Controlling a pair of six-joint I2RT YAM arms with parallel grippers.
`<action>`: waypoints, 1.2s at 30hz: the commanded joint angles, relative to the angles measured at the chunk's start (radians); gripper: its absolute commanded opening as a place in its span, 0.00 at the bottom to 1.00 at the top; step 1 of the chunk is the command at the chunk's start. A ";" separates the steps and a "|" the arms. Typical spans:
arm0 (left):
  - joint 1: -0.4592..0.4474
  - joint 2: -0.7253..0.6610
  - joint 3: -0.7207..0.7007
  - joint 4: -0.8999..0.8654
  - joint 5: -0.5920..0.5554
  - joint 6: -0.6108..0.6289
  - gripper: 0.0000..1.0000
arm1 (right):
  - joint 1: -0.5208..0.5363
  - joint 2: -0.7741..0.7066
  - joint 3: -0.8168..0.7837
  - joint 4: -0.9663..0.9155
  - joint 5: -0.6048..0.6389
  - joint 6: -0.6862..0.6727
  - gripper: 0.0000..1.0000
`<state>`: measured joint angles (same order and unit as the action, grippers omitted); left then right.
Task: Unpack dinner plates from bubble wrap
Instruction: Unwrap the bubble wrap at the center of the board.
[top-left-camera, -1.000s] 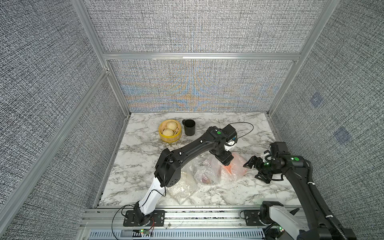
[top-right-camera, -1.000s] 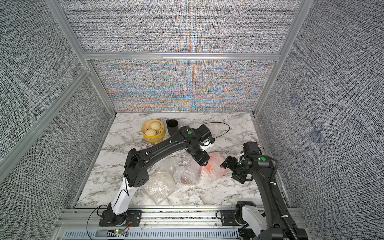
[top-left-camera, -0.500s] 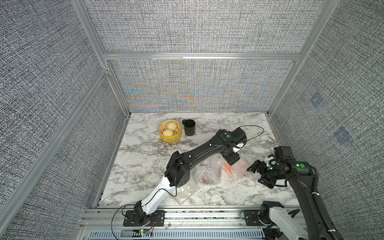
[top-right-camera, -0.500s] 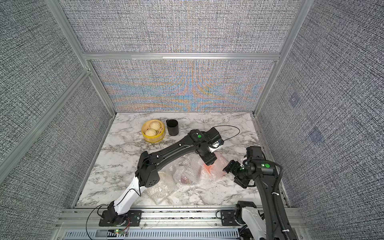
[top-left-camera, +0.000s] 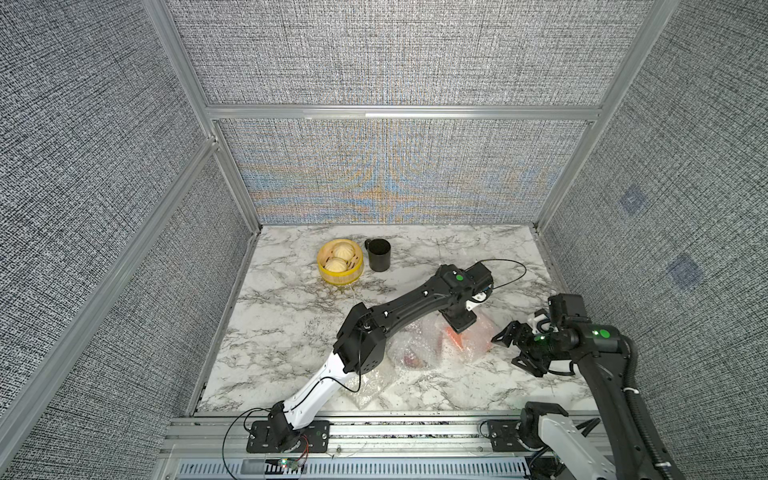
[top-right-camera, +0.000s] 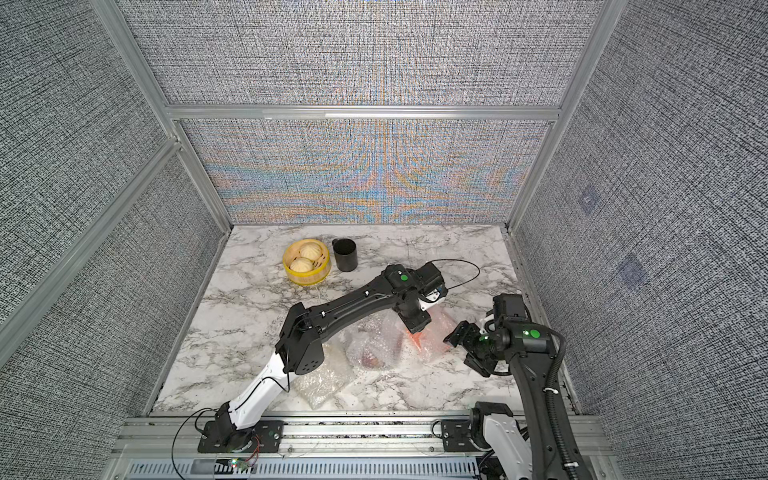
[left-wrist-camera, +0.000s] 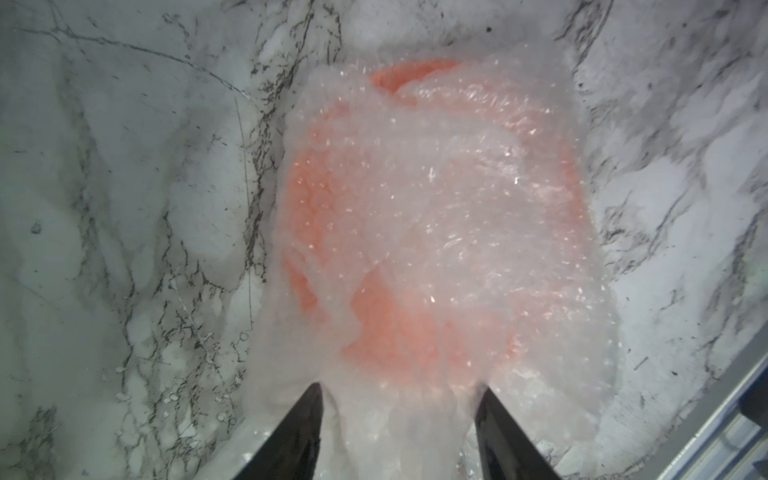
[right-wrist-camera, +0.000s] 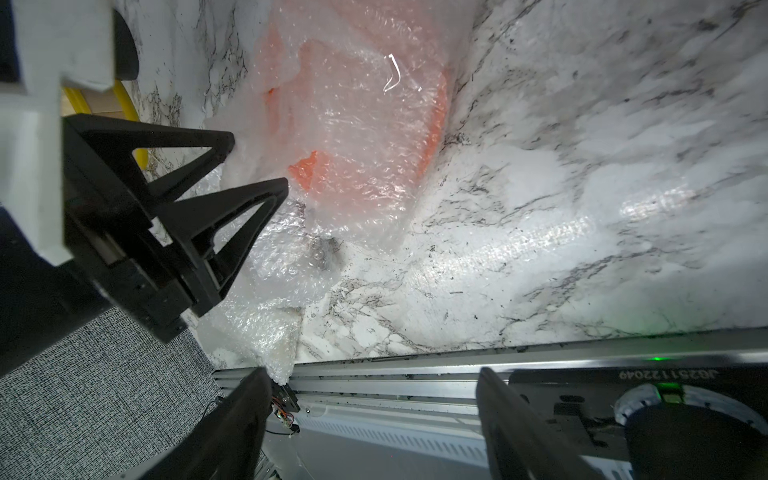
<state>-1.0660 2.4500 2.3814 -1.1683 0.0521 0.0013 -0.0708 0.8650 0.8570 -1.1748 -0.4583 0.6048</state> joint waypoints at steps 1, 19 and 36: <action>-0.002 0.011 -0.001 -0.001 -0.014 0.024 0.51 | 0.001 0.000 0.017 -0.008 -0.018 -0.004 0.79; 0.000 -0.012 0.002 0.008 0.104 -0.077 0.00 | 0.025 0.065 0.040 -0.003 0.010 -0.058 0.80; 0.016 -0.100 -0.161 0.136 0.309 -0.371 0.00 | 0.238 0.297 0.007 0.223 0.080 -0.024 0.77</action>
<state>-1.0512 2.3672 2.2326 -1.0855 0.3065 -0.3252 0.1516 1.1404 0.8639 -1.0096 -0.4042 0.5671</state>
